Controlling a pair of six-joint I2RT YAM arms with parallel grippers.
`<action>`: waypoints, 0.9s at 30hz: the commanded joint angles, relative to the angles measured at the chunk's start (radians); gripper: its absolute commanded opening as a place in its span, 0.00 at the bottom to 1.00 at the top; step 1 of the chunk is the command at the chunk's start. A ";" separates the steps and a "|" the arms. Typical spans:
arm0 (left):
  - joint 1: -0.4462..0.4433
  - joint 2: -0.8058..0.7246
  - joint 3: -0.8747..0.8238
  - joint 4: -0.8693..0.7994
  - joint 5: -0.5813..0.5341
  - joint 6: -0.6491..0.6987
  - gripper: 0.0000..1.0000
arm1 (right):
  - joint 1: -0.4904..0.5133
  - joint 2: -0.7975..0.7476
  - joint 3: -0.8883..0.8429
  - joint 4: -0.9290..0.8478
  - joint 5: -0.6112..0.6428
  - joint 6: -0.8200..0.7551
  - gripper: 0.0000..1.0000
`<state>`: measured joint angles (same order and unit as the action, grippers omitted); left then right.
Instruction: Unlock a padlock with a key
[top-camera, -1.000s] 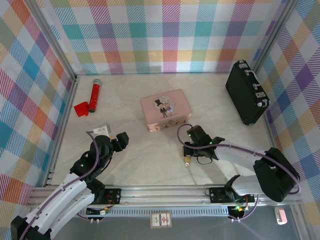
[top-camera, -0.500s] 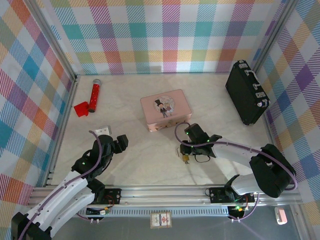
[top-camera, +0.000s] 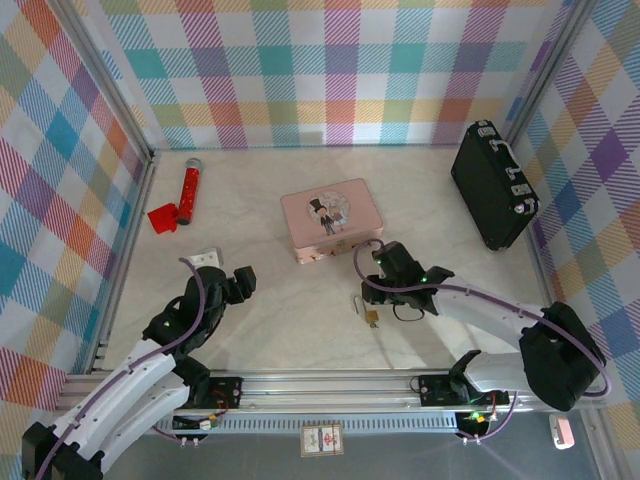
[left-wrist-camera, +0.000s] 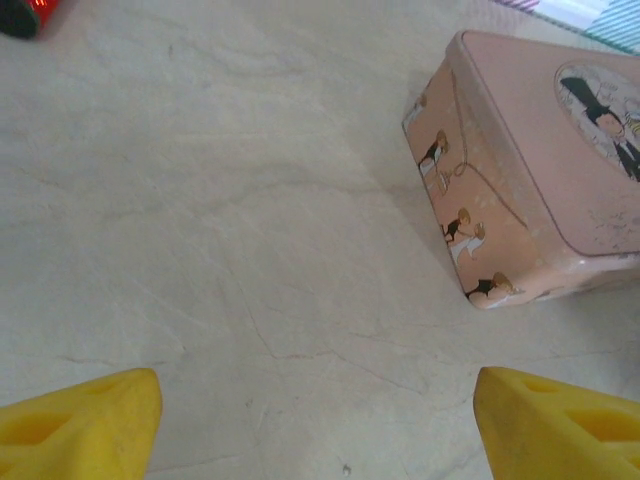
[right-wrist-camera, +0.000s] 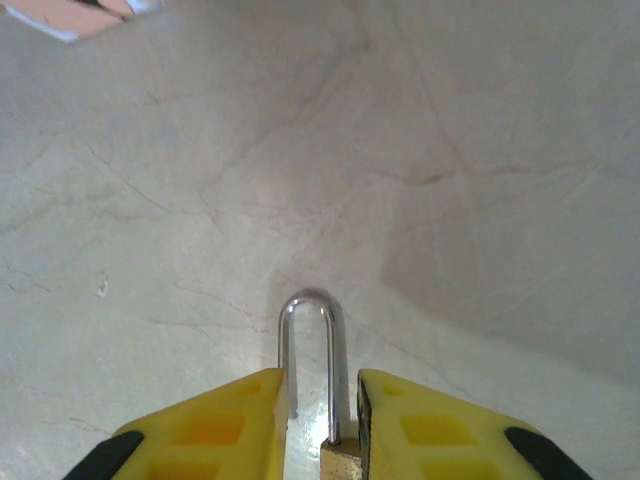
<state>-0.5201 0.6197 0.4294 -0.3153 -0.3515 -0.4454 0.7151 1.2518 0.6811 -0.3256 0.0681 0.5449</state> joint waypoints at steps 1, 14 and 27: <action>0.009 -0.017 0.057 0.015 -0.069 0.072 0.82 | 0.006 -0.065 0.088 -0.092 0.141 -0.102 0.32; 0.009 0.012 0.043 0.205 -0.442 0.199 1.00 | -0.024 -0.323 0.066 0.000 0.599 -0.403 0.91; 0.132 0.381 -0.073 0.683 -0.432 0.367 1.00 | -0.126 -0.287 -0.062 0.130 0.737 -0.374 0.99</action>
<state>-0.4168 0.9352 0.3199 0.2657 -0.8082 -0.1104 0.6029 0.9577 0.6323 -0.2428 0.7658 0.1772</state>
